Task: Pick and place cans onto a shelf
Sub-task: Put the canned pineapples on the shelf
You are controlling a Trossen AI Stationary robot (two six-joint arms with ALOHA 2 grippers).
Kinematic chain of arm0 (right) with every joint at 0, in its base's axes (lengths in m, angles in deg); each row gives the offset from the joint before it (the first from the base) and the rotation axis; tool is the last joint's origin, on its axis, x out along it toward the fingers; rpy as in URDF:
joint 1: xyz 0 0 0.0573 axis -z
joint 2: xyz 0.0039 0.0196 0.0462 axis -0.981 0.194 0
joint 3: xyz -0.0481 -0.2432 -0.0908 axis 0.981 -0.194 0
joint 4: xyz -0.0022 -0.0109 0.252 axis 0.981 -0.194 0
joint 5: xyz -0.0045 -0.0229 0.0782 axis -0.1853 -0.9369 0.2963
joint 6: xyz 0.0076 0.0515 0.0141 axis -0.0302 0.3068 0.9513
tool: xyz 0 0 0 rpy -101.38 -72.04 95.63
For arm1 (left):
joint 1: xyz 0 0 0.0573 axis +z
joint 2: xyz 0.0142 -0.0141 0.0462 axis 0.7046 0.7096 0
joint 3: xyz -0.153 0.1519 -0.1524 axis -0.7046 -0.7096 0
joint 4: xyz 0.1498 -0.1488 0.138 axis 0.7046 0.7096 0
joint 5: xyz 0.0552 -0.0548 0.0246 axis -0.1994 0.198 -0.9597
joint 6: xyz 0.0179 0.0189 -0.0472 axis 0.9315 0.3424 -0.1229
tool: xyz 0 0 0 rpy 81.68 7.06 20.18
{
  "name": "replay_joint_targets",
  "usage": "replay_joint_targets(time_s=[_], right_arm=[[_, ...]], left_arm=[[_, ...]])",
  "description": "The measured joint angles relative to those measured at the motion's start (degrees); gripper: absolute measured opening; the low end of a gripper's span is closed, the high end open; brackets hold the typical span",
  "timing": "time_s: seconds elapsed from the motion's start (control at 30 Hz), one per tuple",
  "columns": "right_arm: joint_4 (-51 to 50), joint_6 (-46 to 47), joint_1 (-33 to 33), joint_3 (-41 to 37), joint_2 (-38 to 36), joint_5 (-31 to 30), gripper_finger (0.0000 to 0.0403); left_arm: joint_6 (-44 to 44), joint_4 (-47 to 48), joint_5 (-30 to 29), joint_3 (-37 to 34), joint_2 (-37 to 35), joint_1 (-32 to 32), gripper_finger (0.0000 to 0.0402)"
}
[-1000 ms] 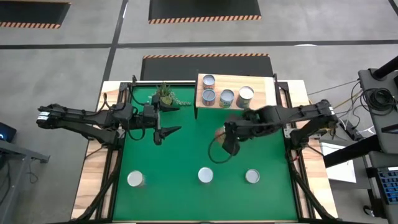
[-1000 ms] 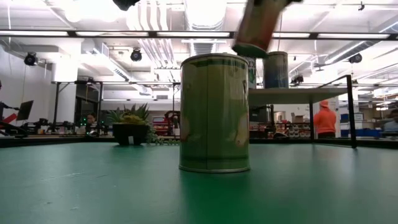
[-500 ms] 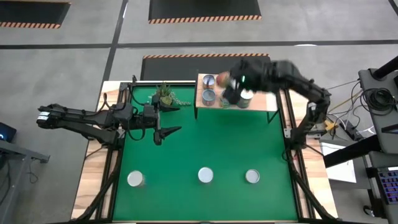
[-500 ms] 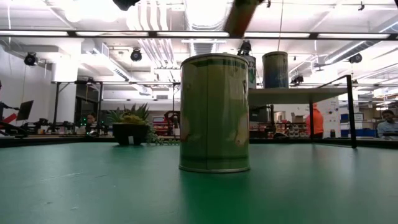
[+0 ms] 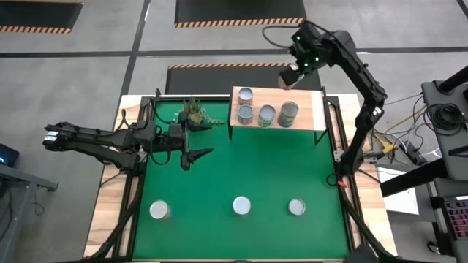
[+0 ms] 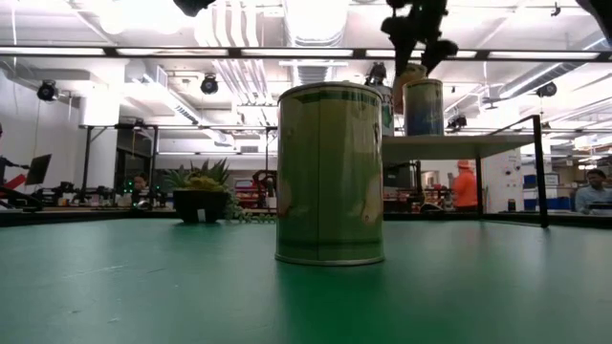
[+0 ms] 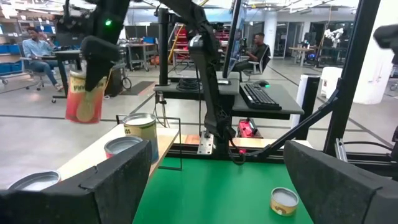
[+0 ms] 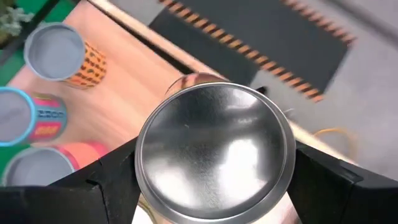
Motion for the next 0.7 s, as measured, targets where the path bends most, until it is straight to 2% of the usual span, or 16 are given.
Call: replay_joint_targets(time_s=[0.1, 0.37, 0.7], right_arm=[[0.0, -0.1, 1.6, -0.4, 1.4, 4.3, 0.0311], [0.1, -0.4, 0.9, -1.7, 4.3, 4.5, 0.0311], [0.1, 2.3, -1.9, -5.5, 4.3, 3.2, 0.0312]], left_arm=[[0.0, 0.0, 0.0, 0.0, 0.0, 0.0, 0.0346], [0.0, 0.0, 0.0, 0.0, 0.0, 0.0, 0.0346], [0.0, 0.7, 0.0, 0.0, 0.0, 0.0, 0.0346]])
